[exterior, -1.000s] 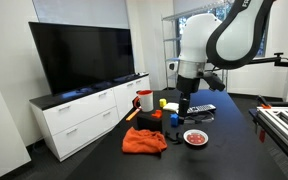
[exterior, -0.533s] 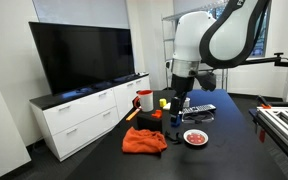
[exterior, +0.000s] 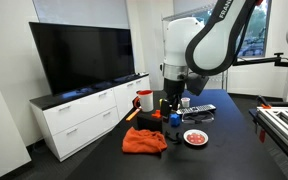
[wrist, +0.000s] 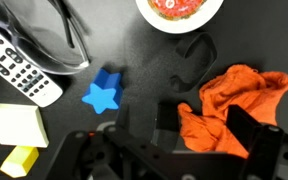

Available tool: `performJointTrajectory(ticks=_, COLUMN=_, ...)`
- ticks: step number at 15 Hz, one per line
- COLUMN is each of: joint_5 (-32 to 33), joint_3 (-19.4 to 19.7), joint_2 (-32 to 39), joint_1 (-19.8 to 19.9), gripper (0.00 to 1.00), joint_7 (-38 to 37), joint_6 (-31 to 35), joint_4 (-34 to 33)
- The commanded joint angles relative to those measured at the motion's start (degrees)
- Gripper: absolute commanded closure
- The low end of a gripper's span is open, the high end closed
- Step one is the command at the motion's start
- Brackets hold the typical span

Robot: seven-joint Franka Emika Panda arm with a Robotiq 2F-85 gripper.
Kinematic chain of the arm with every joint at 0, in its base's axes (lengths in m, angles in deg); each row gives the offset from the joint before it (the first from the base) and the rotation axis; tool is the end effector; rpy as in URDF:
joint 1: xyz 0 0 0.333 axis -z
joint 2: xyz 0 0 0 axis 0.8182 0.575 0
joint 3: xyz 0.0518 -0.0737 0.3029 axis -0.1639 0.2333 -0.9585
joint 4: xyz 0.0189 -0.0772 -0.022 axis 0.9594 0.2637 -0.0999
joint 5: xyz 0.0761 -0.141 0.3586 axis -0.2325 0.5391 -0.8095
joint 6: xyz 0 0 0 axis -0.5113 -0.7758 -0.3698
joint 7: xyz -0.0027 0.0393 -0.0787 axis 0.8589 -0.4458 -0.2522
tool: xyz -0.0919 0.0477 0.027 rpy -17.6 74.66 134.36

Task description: Take the black box out of the cup and put the black strap into the cup

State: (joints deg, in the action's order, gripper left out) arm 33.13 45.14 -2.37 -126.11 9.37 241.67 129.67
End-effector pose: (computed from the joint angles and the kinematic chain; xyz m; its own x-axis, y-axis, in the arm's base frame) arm 0.4528 0.0112 0.2377 0.9404 -0.2581 0.2215 -0.2802 -0.9570 0.0747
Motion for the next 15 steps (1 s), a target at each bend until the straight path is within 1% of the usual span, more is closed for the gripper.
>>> performJointTrajectory(ticks=1, joint_5=2.5, joint_3=-14.4, joint_2=2.5, joint_1=15.4, gripper=0.0, joint_7=-3.9, joint_6=0.0, joint_4=-5.1)
performJointTrajectory(ticks=4, joint_5=3.5, joint_3=-26.0, joint_2=4.5, joint_1=27.5, gripper=0.0, joint_7=-5.4, joint_6=-0.3, joint_4=-9.1)
performJointTrajectory(ticks=5, joint_5=1.4, joint_3=-20.4, joint_2=4.1, joint_1=21.0, gripper=0.0, joint_7=-3.2, joint_6=0.1, joint_4=-6.4)
performJointTrajectory(ticks=6, joint_5=1.6, joint_3=-23.2, joint_2=4.9, joint_1=23.9, gripper=0.0, joint_7=-3.6, joint_6=0.1, joint_4=-7.5)
performJointTrajectory(ticks=7, joint_5=8.4, joint_3=-29.0, joint_2=4.0, joint_1=31.0, gripper=0.0, joint_7=-8.4, joint_6=0.8, joint_4=-7.9)
performJointTrajectory(ticks=9, joint_5=8.4, joint_3=-29.7, joint_2=4.2, joint_1=31.8, gripper=0.0, joint_7=-8.4, joint_6=0.8, joint_4=-8.3)
performJointTrajectory(ticks=12, joint_5=8.4, joint_3=-29.8, joint_2=4.3, joint_1=31.8, gripper=0.0, joint_7=-8.5, joint_6=0.8, joint_4=-8.3)
performJointTrajectory(ticks=14, joint_5=9.2, joint_3=-32.2, joint_2=2.1, joint_1=33.7, gripper=0.0, joint_7=-6.3, joint_6=0.1, joint_4=-7.1)
performJointTrajectory(ticks=15, joint_5=10.6, joint_3=-34.7, joint_2=1.3, joint_1=35.8, gripper=0.0, joint_7=-6.2, joint_6=-0.2, joint_4=-6.5)
